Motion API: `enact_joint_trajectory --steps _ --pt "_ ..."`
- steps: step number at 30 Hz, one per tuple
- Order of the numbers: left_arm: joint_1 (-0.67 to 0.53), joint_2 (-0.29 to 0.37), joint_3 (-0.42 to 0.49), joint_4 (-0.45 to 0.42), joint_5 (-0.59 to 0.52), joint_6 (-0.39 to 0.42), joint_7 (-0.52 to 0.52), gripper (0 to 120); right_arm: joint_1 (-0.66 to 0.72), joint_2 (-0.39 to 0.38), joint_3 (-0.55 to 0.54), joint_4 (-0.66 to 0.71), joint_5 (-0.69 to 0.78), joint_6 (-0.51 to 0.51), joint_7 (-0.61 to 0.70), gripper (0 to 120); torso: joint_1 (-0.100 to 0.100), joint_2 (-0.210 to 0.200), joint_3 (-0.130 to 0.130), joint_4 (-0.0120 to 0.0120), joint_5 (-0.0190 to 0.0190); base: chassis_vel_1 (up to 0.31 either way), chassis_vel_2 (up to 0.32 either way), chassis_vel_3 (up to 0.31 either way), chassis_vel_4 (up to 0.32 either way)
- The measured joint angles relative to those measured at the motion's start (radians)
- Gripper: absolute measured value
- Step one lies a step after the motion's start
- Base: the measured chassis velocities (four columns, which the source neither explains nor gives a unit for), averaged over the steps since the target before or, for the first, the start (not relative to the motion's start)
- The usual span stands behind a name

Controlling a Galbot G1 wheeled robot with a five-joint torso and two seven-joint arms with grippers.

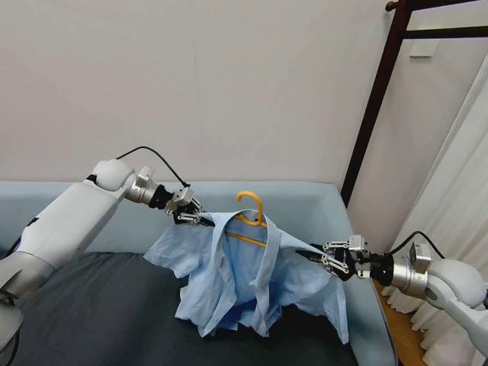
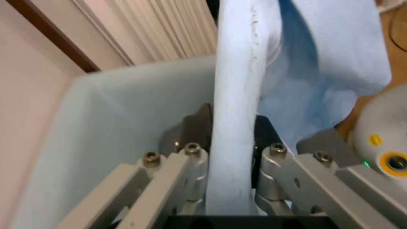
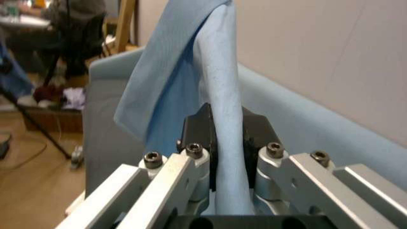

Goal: Pick up the clothes from the sofa and hang them on the clothes hanger.

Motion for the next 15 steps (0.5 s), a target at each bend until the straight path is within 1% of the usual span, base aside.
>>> enact_joint_trajectory --steps 1,4,5,7,10,11,12,14,15 --pt "-0.012 0.007 -0.012 0.007 -0.034 -0.004 0.0 23 0.002 -0.009 0.01 0.017 0.034 -0.019 0.03 7 0.0 0.0 0.0 0.0002 -0.0002 0.0 0.0 0.0 0.0" --pt "-0.033 0.02 -0.043 0.015 -0.089 -0.008 -0.003 36 0.014 -0.044 0.04 0.071 0.111 -0.085 0.108 7 0.0 0.0 0.0 -0.0001 -0.0003 0.0 0.0 0.0 0.0" --pt "-0.033 0.02 -0.043 0.015 -0.089 -0.008 -0.003 36 0.014 -0.044 0.04 0.071 0.111 -0.085 0.108 7 0.0 0.0 0.0 -0.0001 -0.0003 0.0 0.0 0.0 0.0" --pt "-0.033 0.034 -0.063 0.015 -0.133 -0.013 -0.026 45 0.021 -0.075 0.068 0.111 0.16 -0.133 0.15 7 0.0 0.0 0.0 0.0 -0.0001 0.0 0.0 0.0 0.0" --pt "-0.004 0.061 -0.086 0.002 -0.248 -0.019 -0.093 58 0.035 -0.129 0.129 0.154 0.184 -0.208 0.189 7 0.0 0.0 0.0 0.0001 -0.0002 0.0 0.0 0.0 0.0" --pt "-0.004 0.061 -0.086 0.002 -0.248 -0.019 -0.093 58 0.035 -0.129 0.129 0.154 0.184 -0.208 0.189 7 0.0 0.0 0.0 0.0001 -0.0002 0.0 0.0 0.0 0.0" --pt "0.009 0.067 -0.094 -0.003 -0.275 -0.022 -0.115 62 0.036 -0.148 0.152 0.166 0.194 -0.227 0.202 7 0.0 0.0 0.0 0.0002 -0.0002 0.0 0.0 0.0 0.0" --pt "0.044 0.077 -0.109 -0.021 -0.34 -0.042 -0.188 70 0.044 -0.178 0.196 0.186 0.221 -0.258 0.231 7 0.0 0.0 0.0 0.0001 -0.0002 0.0 0.0 0.0 0.0" --pt "0.069 0.081 -0.118 -0.04 -0.384 -0.054 -0.243 77 0.055 -0.194 0.219 0.199 0.238 -0.276 0.255 7 0.0 0.0 0.0 0.0 -0.0004 0.0 0.0 0.0 0.0"
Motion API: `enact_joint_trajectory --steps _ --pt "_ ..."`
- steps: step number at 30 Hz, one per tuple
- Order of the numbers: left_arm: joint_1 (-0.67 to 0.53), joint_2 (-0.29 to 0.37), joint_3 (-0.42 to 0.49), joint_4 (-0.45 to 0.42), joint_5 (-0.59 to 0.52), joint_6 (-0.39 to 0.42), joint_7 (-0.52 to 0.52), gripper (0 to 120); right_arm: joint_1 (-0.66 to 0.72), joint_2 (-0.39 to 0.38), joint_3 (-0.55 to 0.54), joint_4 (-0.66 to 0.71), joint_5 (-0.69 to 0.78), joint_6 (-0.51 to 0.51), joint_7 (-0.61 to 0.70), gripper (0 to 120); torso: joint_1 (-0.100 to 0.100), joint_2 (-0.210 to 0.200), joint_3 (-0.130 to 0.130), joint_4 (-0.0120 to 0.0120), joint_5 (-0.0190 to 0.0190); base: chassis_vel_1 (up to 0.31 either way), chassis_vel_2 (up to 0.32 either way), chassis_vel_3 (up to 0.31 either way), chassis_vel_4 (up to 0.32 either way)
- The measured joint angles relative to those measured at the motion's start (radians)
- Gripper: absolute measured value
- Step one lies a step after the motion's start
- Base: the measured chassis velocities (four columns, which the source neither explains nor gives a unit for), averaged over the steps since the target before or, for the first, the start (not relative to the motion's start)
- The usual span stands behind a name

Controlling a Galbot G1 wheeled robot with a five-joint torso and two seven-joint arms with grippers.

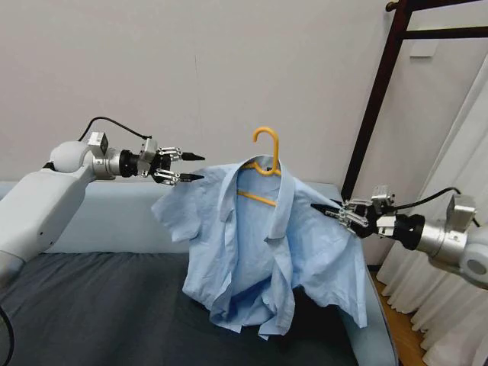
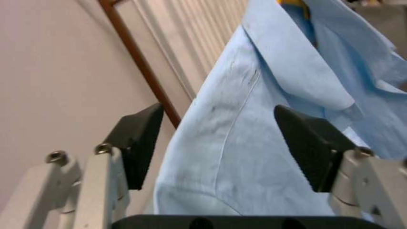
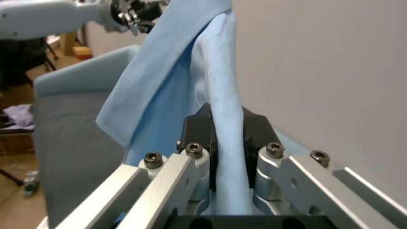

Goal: Pick up the clothes from the sofa and hang them on the clothes hanger.

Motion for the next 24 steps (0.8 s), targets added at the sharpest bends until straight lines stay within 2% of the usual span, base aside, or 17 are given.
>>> enact_joint_trajectory --steps 1,5,6,8,12,13,18,19,24 --pt "0.0 0.0 0.0 0.0 0.0 0.0 0.0 77 0.0 0.0 0.0 0.0 0.0 0.0 0.0 7 0.0 0.0 0.0 0.0 0.0 0.0 0.0 0.0 0.0" --pt "0.092 0.013 -0.026 -0.109 -0.155 -0.018 -0.185 93 0.02 -0.047 0.073 0.036 0.035 -0.052 0.085 7 0.0 0.0 0.0 0.0 0.0002 0.0 0.0 0.0 0.0" --pt "0.092 0.013 -0.026 -0.109 -0.155 -0.018 -0.185 93 0.02 -0.047 0.073 0.036 0.035 -0.052 0.085 7 0.0 0.0 0.0 0.0 0.0002 0.0 0.0 0.0 0.0" --pt "0.137 0.018 -0.04 -0.175 -0.187 -0.017 -0.244 99 0.021 -0.068 0.102 0.055 0.049 -0.078 0.149 7 0.0 0.0 0.0 -0.0001 0.0004 0.0 0.0 0.0 0.0" --pt "0.238 0.014 -0.056 -0.319 -0.191 0.002 -0.351 100 0.028 -0.087 0.125 0.078 0.09 -0.121 0.261 7 0.0 0.0 0.0 0.0 0.0004 0.0 0.0 0.0 0.0" --pt "0.238 0.014 -0.056 -0.319 -0.191 0.002 -0.351 100 0.028 -0.087 0.125 0.078 0.09 -0.121 0.261 7 0.0 0.0 0.0 0.0 0.0004 0.0 0.0 0.0 0.0" --pt "0.342 -0.031 -0.013 -0.463 -0.191 0.017 -0.439 100 -0.02 -0.083 0.126 0.105 0.08 -0.125 0.285 7 0.0 0.0 0.0 0.0 0.0007 0.0 0.0 0.0 0.0" --pt "0.342 -0.031 -0.013 -0.463 -0.191 0.017 -0.439 100 -0.02 -0.083 0.126 0.105 0.08 -0.125 0.285 7 0.0 0.0 0.0 0.0 0.0007 0.0 0.0 0.0 0.0" --pt "0.402 -0.121 0.027 -0.455 -0.11 0.023 -0.433 100 -0.067 -0.073 0.126 0.114 0.05 -0.121 0.285 7 0.0 0.0 0.0 -0.0001 0.0005 0.0 0.0 0.0 0.0"
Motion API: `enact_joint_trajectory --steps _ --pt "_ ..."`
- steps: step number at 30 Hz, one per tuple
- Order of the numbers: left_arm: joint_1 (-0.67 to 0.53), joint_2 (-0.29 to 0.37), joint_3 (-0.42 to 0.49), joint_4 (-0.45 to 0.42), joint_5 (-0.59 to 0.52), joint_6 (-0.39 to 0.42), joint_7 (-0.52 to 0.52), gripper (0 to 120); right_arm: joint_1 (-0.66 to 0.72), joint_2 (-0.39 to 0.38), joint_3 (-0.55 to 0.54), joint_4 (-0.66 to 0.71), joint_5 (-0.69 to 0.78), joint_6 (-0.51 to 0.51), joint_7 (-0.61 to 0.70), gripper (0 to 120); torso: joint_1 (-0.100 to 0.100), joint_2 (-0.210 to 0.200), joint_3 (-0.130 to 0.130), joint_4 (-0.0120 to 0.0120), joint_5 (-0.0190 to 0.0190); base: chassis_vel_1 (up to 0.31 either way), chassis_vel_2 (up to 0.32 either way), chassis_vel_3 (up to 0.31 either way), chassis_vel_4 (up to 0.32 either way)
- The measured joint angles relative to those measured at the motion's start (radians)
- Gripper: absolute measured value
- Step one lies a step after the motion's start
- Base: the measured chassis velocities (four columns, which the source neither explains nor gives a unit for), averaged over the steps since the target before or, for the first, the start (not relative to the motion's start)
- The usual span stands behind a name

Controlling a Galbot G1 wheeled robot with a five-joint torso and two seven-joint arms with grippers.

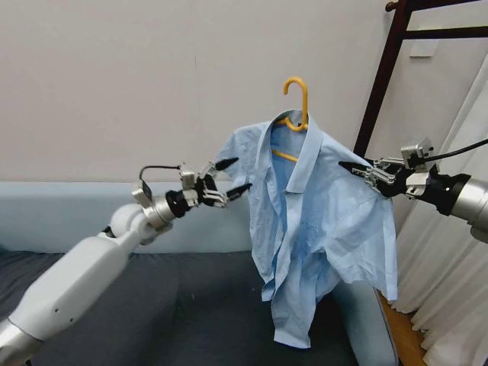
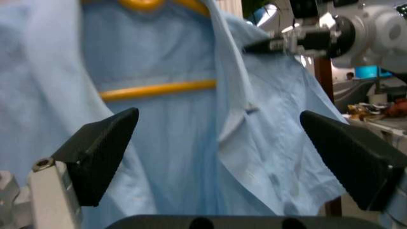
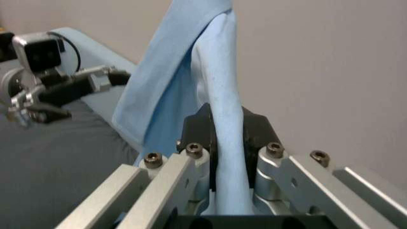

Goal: Pick up the clothes from the sofa and hang them on the clothes hanger.

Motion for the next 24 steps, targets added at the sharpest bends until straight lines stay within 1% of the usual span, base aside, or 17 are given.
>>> enact_joint_trajectory --steps 1,3,5,6,7,11,12,15,16,18,19,20,21,23,24 --pt "0.0 0.0 0.0 0.0 0.0 0.0 0.0 100 0.0 0.0 0.0 0.0 0.0 0.0 0.0 7 0.0 0.0 0.0 0.0 0.0 0.0 0.0 0.0 0.0" --pt "0.012 -0.04 0.021 0.03 0.047 0.0 0.015 100 -0.012 0.001 0.001 -0.003 -0.005 0.004 -0.005 7 0.0 0.0 0.0 0.0001 0.0 0.0 0.0 0.0 0.0" --pt "0.013 -0.068 0.039 0.049 0.059 -0.001 0.021 93 -0.013 0.003 0.001 -0.006 -0.007 0.006 -0.012 7 0.0 0.0 0.0 0.0001 -0.0001 0.0 0.0 0.0 0.0" --pt "0.013 -0.068 0.039 0.049 0.059 -0.001 0.021 93 -0.013 0.003 0.001 -0.006 -0.007 0.006 -0.012 7 0.0 0.0 0.0 0.0001 -0.0001 0.0 0.0 0.0 0.0" --pt "0.012 -0.077 0.047 0.055 0.061 -0.001 0.023 90 -0.012 0.005 -0.001 -0.007 -0.007 0.007 -0.014 7 0.0 0.0 0.0 0.0001 -0.0002 0.0 0.0 0.0 0.0" --pt "-0.007 -0.109 0.092 0.088 0.053 -0.001 0.043 72 0.014 0.015 -0.025 -0.011 -0.004 0.01 -0.021 7 0.0 0.0 0.0 0.0002 0.0 0.0 0.0 0.0 0.0" --pt "-0.007 -0.109 0.092 0.088 0.053 -0.001 0.043 72 0.014 0.015 -0.025 -0.011 -0.004 0.01 -0.021 7 0.0 0.0 0.0 0.0002 0.0 0.0 0.0 0.0 0.0" --pt "-0.017 -0.136 0.108 0.115 0.025 0.0 0.051 58 0.036 0.018 -0.041 -0.017 0.004 0.01 -0.024 7 0.0 0.0 0.0 0.0003 -0.0002 0.0 0.0 0.0 0.0" --pt "-0.017 -0.136 0.108 0.115 0.025 0.0 0.051 58 0.036 0.018 -0.041 -0.017 0.004 0.01 -0.024 7 0.0 0.0 0.0 0.0003 -0.0002 0.0 0.0 0.0 0.0" --pt "-0.027 -0.146 0.11 0.129 0.015 0.0 0.057 47 0.041 0.018 -0.043 -0.021 0.004 0.011 -0.025 7 0.0 0.0 0.0 0.0001 -0.0002 0.0 0.0 0.0 0.0" --pt "-0.032 -0.147 0.11 0.133 0.009 0.0 0.06 43 0.041 0.018 -0.044 -0.024 0.004 0.011 -0.026 7 0.0 0.0 0.0 0.0 -0.0001 0.0 0.0 0.0 0.0" --pt "-0.036 -0.147 0.11 0.135 0.005 0.0 0.062 41 0.041 0.019 -0.044 -0.025 0.003 0.011 -0.027 7 0.0 0.0 0.0 0.0 -0.0001 0.0 0.0 0.0 0.0" --pt "-0.036 -0.147 0.11 0.135 0.005 0.0 0.062 41 0.041 0.019 -0.044 -0.025 0.003 0.011 -0.027 7 0.0 0.0 0.0 0.0 -0.0001 0.0 0.0 0.0 0.0" --pt "-0.043 -0.144 0.11 0.138 0.0 0.0 0.068 29 0.041 0.021 -0.044 -0.031 0.001 0.012 -0.027 7 0.0 0.0 0.0 0.0001 -0.0002 0.0 0.0 0.0 0.0" --pt "-0.046 -0.142 0.109 0.139 -0.001 0.0 0.072 26 0.041 0.021 -0.044 -0.034 -0.001 0.012 -0.027 7 0.0 0.0 0.0 0.0002 -0.0001 0.0 0.0 0.0 0.0"
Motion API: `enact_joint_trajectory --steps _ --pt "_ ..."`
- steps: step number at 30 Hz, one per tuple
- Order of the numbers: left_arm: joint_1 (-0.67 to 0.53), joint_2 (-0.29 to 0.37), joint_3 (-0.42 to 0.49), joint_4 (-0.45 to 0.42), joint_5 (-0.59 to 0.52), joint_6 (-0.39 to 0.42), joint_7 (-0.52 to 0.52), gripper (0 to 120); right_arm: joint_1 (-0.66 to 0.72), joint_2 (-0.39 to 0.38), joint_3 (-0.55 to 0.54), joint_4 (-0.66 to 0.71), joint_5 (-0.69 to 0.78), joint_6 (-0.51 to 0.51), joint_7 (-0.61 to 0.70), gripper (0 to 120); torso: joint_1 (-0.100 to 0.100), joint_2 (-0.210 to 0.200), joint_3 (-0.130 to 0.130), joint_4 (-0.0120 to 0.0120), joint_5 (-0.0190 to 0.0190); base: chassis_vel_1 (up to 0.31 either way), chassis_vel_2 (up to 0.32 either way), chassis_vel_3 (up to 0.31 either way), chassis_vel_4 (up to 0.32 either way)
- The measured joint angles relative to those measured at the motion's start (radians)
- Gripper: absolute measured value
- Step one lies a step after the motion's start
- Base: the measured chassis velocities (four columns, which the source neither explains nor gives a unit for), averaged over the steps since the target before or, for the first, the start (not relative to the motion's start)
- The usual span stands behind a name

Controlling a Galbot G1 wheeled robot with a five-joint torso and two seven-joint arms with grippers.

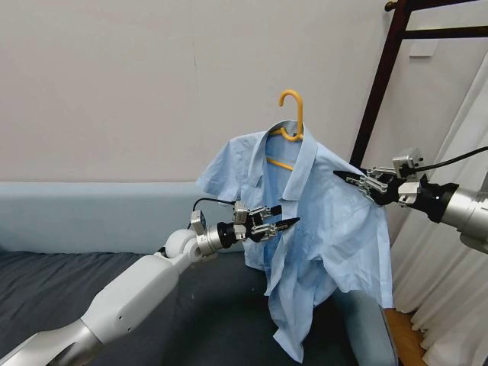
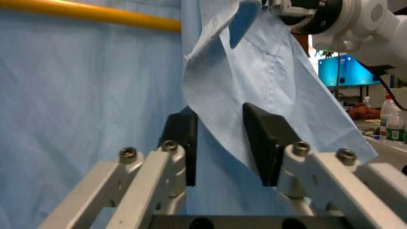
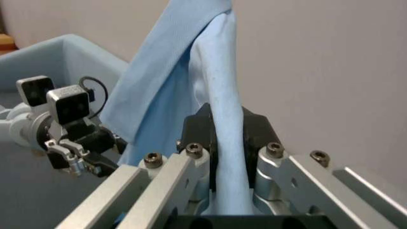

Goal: Pick up the clothes from the sofa and hang them on the clothes hanger.

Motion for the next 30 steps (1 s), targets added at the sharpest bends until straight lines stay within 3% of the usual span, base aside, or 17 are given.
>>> enact_joint_trajectory --steps 8,17,22,27,30 --pt "-0.007 0.019 -0.023 -0.012 -0.012 0.0 0.011 0 0.009 0.006 -0.009 -0.019 -0.008 0.002 -0.001 7 0.0 0.0 0.0 0.0 -0.0001 0.0 0.0 0.0 0.0" --pt "-0.032 0.038 -0.063 -0.029 -0.021 -0.001 0.026 0 0.015 0.004 -0.011 -0.031 -0.005 0.003 -0.005 7 0.0 0.0 0.0 0.0 -0.0002 0.0 0.0 0.0 0.0" --pt "-0.1 0.05 -0.106 -0.033 -0.032 0.008 0.08 0 0.067 -0.008 -0.025 -0.02 0.089 0.009 -0.013 7 0.0 0.0 0.0 0.0 -0.0001 0.0 0.0 0.0 0.0" --pt "-0.119 0.007 -0.104 0.014 0.123 -0.033 0.072 0 0.092 -0.02 -0.019 0.004 0.184 0.009 -0.013 7 0.0 0.0 0.0 0.0 -0.0002 0.0 0.0 0.0 0.0" --pt "-0.116 -0.003 -0.101 0.014 0.123 -0.037 0.059 0 0.075 -0.026 -0.001 0.006 0.188 0.009 -0.02 7 0.0 0.0 0.0 -0.0003 -0.0002 0.0 0.0 0.0 0.0"
